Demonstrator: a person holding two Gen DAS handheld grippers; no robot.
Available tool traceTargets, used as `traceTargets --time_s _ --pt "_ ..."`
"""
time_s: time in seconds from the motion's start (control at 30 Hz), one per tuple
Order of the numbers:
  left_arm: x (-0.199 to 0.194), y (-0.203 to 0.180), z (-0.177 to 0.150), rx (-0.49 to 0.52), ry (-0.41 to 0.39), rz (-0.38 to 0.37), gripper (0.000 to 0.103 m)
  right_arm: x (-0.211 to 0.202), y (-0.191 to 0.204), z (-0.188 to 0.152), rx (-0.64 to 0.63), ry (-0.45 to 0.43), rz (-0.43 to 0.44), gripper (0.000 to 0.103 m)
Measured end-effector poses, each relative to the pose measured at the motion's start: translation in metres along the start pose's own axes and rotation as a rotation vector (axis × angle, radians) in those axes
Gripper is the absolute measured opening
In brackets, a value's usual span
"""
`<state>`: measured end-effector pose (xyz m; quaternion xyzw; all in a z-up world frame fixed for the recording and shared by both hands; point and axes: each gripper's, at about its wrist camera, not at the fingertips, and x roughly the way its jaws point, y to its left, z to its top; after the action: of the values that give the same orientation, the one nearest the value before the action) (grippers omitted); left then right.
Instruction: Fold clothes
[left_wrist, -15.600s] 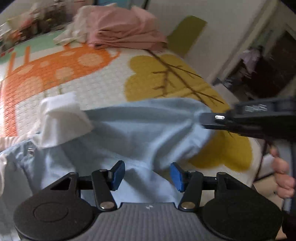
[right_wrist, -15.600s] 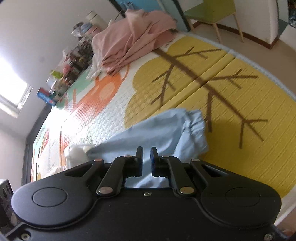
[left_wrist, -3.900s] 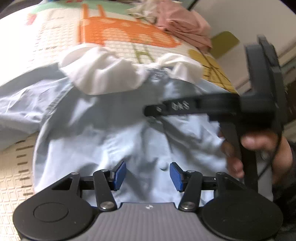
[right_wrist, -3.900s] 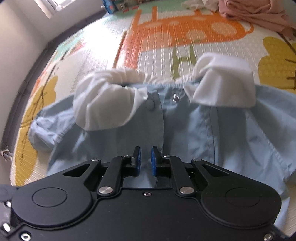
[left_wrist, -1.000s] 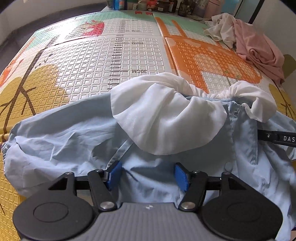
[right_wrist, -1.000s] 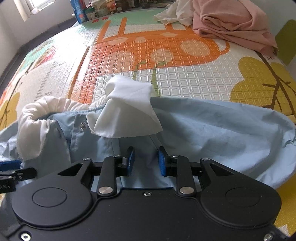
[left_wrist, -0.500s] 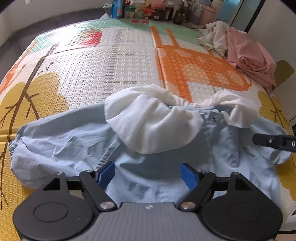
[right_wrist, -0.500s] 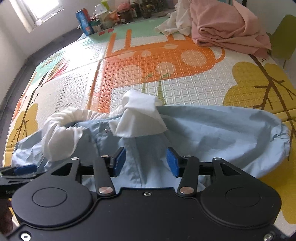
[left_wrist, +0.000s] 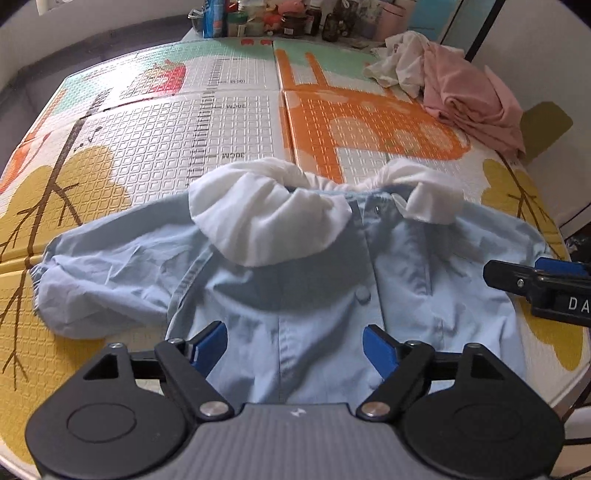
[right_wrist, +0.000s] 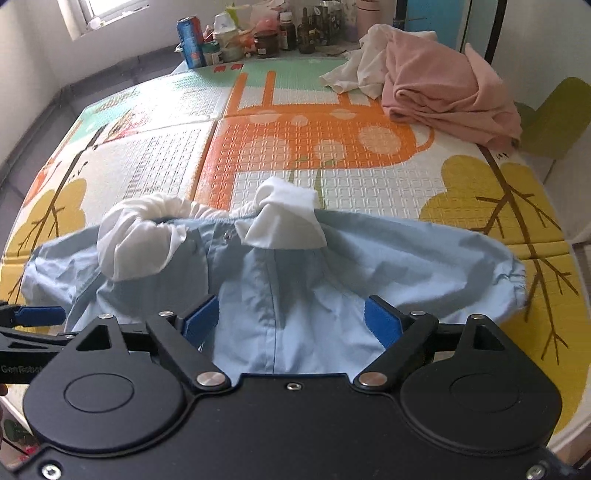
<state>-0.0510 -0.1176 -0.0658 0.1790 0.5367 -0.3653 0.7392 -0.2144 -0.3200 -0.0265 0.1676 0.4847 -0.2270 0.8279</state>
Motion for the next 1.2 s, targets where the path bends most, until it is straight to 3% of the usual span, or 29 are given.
traceTargets --time_s 0.17,0.67,1.2 --pt "-0.011 -0.003 -0.011 -0.007 0.059 -0.032 0.083 -0.015 0.009 -0.012 -0.02 0.043 0.026 0.085" --pt "-0.033 -0.01 -0.04 0.006 0.1 -0.01 0.083 -0.033 0.023 -0.033 -0.031 0.146 0.052 0.085" --pt "-0.037 0.002 -0.046 0.01 0.117 -0.008 0.083 -0.038 0.042 -0.037 -0.073 0.16 0.019 0.086"
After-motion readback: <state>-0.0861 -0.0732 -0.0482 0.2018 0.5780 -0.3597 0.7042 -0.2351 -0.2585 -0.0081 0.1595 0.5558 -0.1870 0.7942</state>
